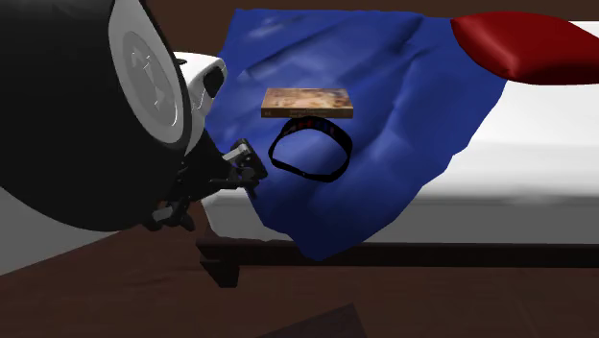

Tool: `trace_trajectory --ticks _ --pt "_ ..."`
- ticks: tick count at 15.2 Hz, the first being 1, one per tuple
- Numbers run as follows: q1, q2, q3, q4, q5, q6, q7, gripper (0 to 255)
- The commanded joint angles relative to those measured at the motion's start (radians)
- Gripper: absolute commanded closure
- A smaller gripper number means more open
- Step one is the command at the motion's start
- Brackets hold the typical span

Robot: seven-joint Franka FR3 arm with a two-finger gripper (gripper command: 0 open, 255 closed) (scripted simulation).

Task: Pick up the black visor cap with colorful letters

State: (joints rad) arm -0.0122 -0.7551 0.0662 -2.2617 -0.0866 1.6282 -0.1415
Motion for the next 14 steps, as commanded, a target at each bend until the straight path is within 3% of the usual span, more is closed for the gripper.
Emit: trace_trajectory --ticks 1,8,14 --pt "0.0 0.0 0.0 0.0 0.0 0.0 0.0 0" --pt "-0.031 0.13 -0.154 0.087 -0.056 0.059 -0.186 0" --pt "-0.044 0.283 -0.279 0.213 -0.064 0.098 -0.348 0"
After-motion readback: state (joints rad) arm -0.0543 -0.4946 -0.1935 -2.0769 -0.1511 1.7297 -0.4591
